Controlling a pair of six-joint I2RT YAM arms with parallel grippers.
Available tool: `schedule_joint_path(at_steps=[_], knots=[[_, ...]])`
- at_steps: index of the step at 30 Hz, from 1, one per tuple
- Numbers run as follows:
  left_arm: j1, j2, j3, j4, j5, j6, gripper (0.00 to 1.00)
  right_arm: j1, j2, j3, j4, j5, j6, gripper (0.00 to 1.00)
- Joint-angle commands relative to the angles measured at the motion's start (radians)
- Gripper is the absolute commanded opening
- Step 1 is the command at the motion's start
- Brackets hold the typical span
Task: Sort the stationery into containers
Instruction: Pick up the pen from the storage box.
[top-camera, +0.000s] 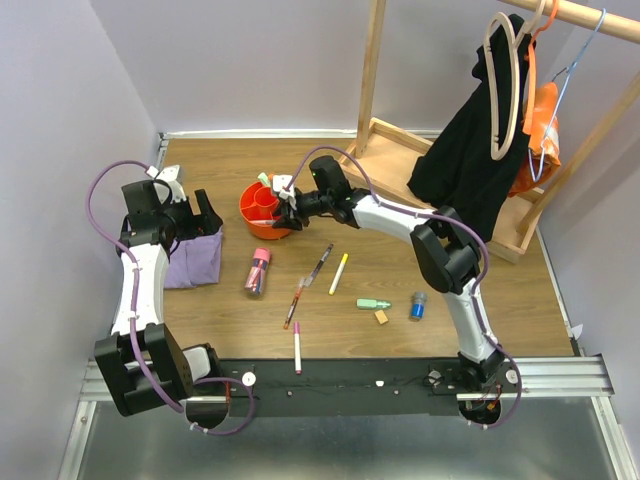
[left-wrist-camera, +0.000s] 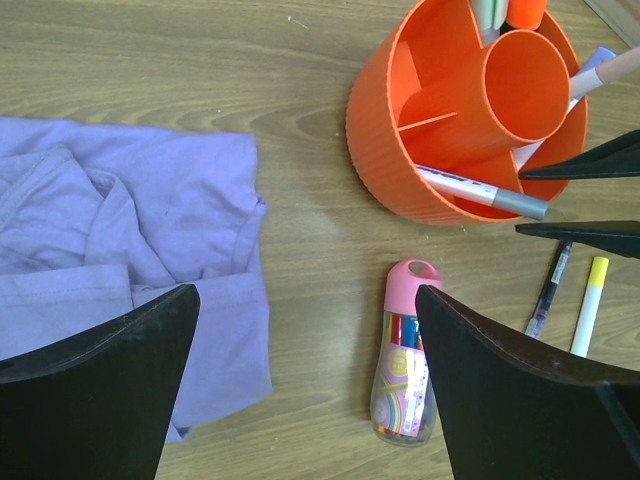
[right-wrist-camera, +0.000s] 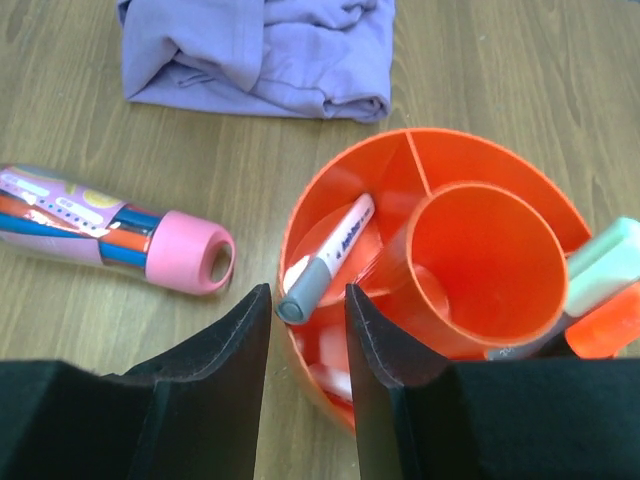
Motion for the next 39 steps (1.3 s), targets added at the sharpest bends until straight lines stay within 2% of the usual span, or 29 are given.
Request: schedule_joint_path(at_steps=[1,7,11,31,35,39], knots=[[-0.004,0.005,0.003,0.023,0.016,-0.004,0.98,0.002,0.039,0.033,-0.056,-0.003,-0.009,0.43],[-0.004,0.007,0.001,0.026,0.016,-0.010,0.98,0.004,0.045,0.039,-0.075,0.004,0.005,0.36],[-0.004,0.008,-0.002,0.026,0.017,-0.011,0.98,0.002,0.033,0.028,-0.069,-0.002,0.019,0.40],[-0.004,-0.002,-0.029,0.046,0.029,-0.027,0.98,0.002,-0.002,0.017,-0.013,-0.009,0.103,0.40],[-0.004,-0.002,-0.034,0.048,0.031,-0.027,0.98,0.002,-0.007,0.019,-0.013,-0.008,0.117,0.44],[-0.002,-0.001,-0.039,0.055,0.033,-0.028,0.98,0.001,-0.010,0.017,-0.006,-0.006,0.135,0.43]])
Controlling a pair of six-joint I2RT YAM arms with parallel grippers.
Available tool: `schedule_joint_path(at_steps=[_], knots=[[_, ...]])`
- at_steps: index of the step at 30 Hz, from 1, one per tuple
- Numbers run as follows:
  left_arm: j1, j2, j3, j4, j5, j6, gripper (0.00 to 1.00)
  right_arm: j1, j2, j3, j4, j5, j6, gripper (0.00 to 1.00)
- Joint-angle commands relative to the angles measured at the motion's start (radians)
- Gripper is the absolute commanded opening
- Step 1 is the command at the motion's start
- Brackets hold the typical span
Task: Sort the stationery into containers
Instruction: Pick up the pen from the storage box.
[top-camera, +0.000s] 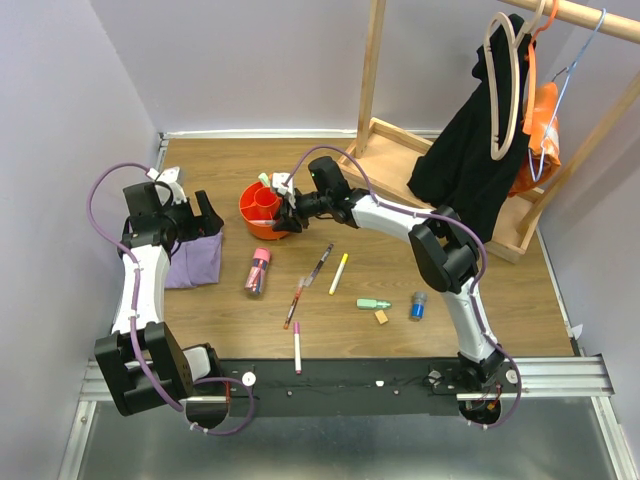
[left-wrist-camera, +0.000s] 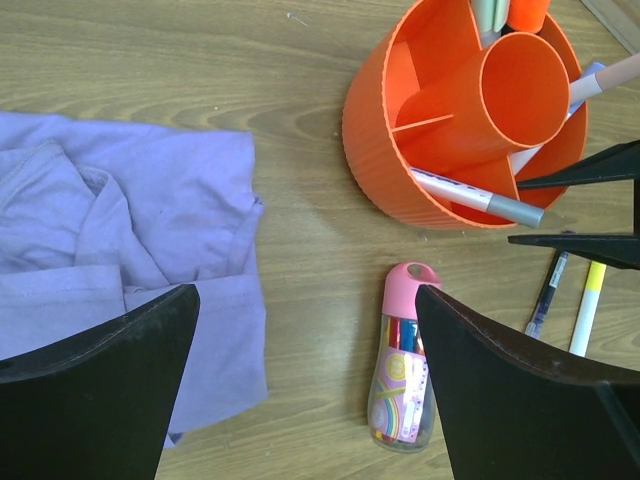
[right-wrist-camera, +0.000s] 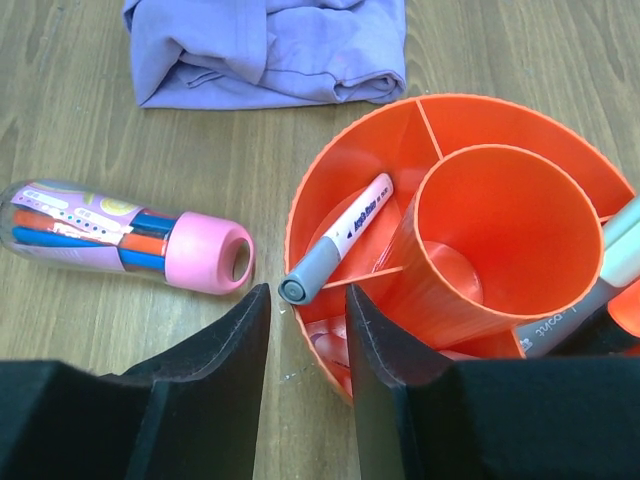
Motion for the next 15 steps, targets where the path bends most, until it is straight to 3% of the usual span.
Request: schedule_joint_path(at_steps=[1,12,15], knots=[[-0.003,-0.006,-0.015,0.026,0.030,-0.010,0.98,0.001,-0.036,-0.005,0.027,-0.005,0.032,0.43],[-0.003,-0.004,-0.017,0.040,0.030,-0.022,0.98,0.001,-0.059,-0.016,0.090,0.026,0.052,0.43],[-0.003,-0.003,-0.018,0.041,0.031,-0.023,0.98,0.002,-0.043,0.009,0.055,0.027,0.044,0.39]])
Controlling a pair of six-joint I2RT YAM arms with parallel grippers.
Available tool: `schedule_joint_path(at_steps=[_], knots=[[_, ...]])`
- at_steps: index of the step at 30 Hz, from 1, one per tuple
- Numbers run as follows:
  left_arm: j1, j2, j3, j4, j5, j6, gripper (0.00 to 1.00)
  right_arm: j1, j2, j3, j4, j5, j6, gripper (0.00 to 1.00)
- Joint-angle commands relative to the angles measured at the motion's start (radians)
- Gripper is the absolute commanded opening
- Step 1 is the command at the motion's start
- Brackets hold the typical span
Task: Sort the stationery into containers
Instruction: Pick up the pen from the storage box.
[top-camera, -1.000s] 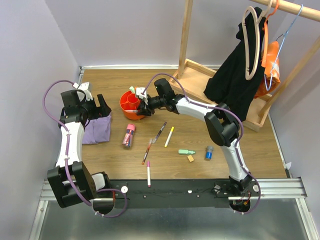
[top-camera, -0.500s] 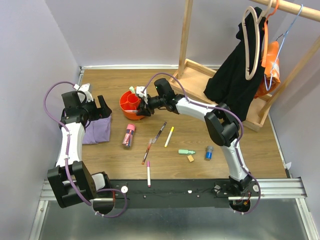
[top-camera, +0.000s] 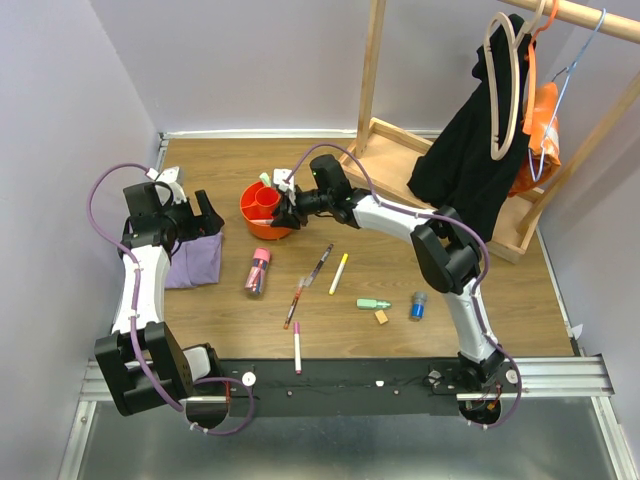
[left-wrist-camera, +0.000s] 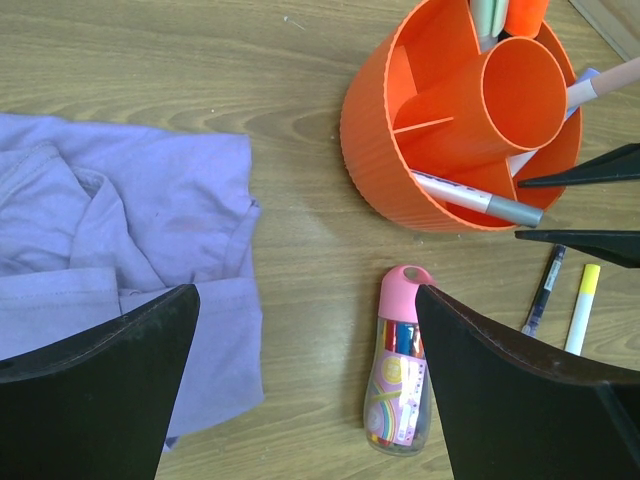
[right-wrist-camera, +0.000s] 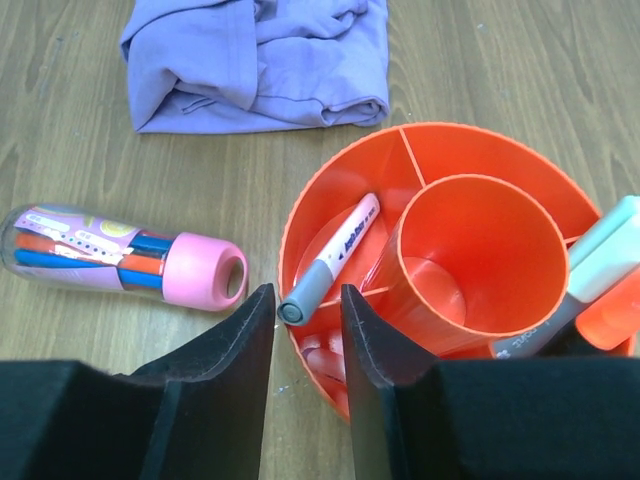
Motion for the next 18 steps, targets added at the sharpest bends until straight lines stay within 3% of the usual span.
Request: schedule_joint_path(at_steps=[1,4,8,18], knots=[[-0.003,-0.004,-0.012,0.028,0.027,-0.008,0.98,0.001,-0.022,0.029,-0.023,0.021,0.002,0.38],[-0.003,-0.004,-0.012,0.028,0.027,-0.006,0.98,0.001,-0.013,0.039,-0.049,0.025,-0.006,0.35],[-0.003,0.000,-0.009,0.028,0.028,-0.006,0.98,0.001,-0.003,0.059,-0.086,0.014,-0.015,0.23],[-0.002,0.000,-0.003,0.060,0.039,-0.037,0.98,0.001,-0.069,0.157,-0.124,0.030,0.033,0.18]])
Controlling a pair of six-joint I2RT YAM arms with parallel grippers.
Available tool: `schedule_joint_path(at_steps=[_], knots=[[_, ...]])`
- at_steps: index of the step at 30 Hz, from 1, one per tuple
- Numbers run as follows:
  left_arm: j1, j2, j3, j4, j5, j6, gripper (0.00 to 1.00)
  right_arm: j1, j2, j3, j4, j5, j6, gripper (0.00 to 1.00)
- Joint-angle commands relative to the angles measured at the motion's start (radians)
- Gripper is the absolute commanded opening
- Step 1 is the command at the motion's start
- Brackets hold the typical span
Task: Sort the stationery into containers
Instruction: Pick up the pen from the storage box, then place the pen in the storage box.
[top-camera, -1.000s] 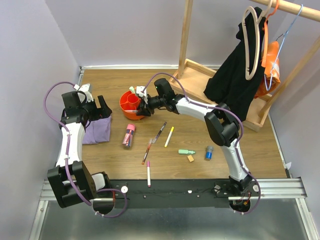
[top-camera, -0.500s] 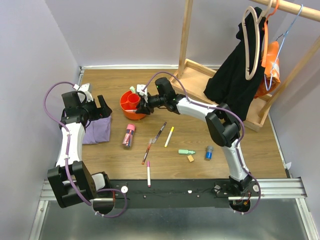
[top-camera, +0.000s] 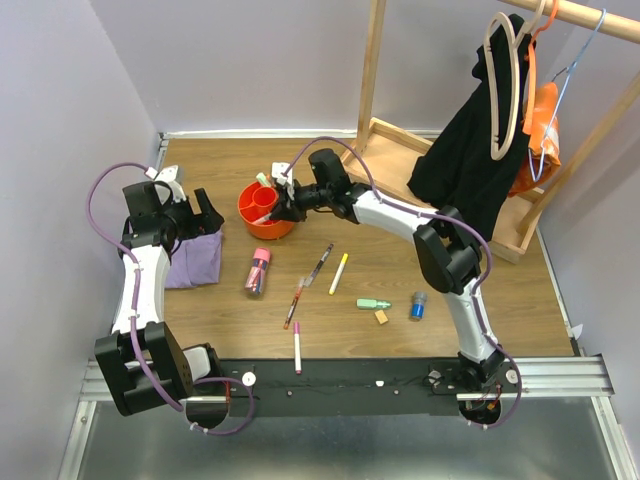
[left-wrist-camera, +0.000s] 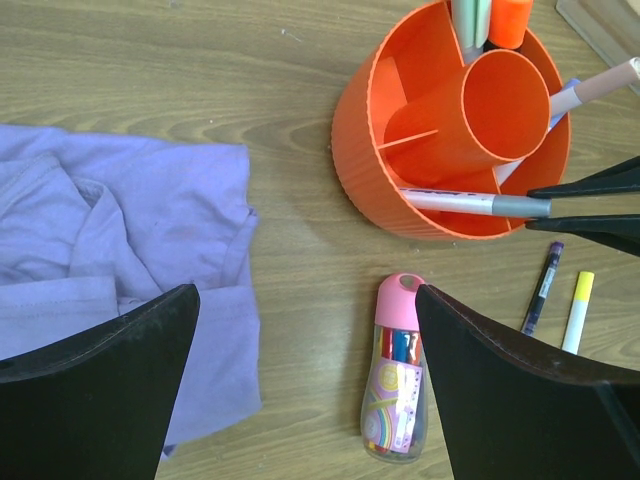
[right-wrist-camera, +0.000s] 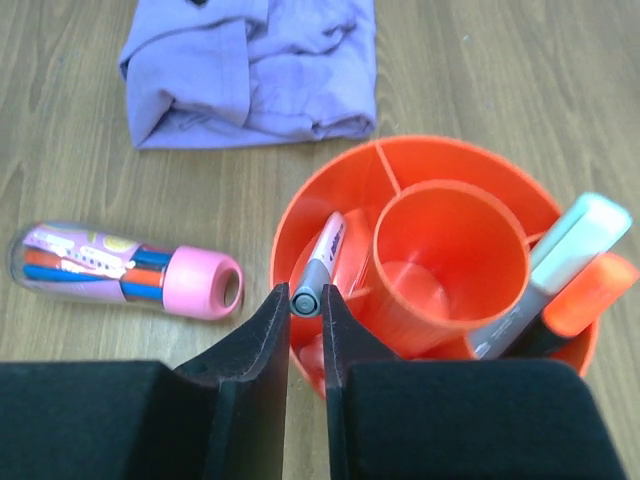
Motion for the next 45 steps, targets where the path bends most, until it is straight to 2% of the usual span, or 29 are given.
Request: schedule_joint_path(at_steps=[1,6,14,22,29,45], knots=[[-0.003,-0.001,-0.004,0.054,0.038,-0.028,0.98,0.003,-0.067,0.121,-0.102,0.027,0.020,0.17],[-0.003,-0.021,-0.033,0.098,0.045,-0.055,0.98,0.002,-0.075,0.204,-0.206,0.084,-0.023,0.10],[0.007,-0.049,-0.059,0.189,0.067,-0.111,0.98,0.000,-0.100,0.379,-0.540,0.173,-0.161,0.04],[0.078,-0.020,-0.053,0.262,0.110,-0.157,0.98,-0.012,-0.143,0.417,-0.758,0.213,-0.269,0.01],[0.087,0.016,-0.036,0.292,0.110,-0.180,0.98,-0.030,-0.138,0.400,-0.809,0.213,-0.296,0.01],[0.106,0.051,-0.030,0.269,0.105,-0.177,0.98,-0.058,0.038,0.500,-0.818,0.202,-0.312,0.02]])
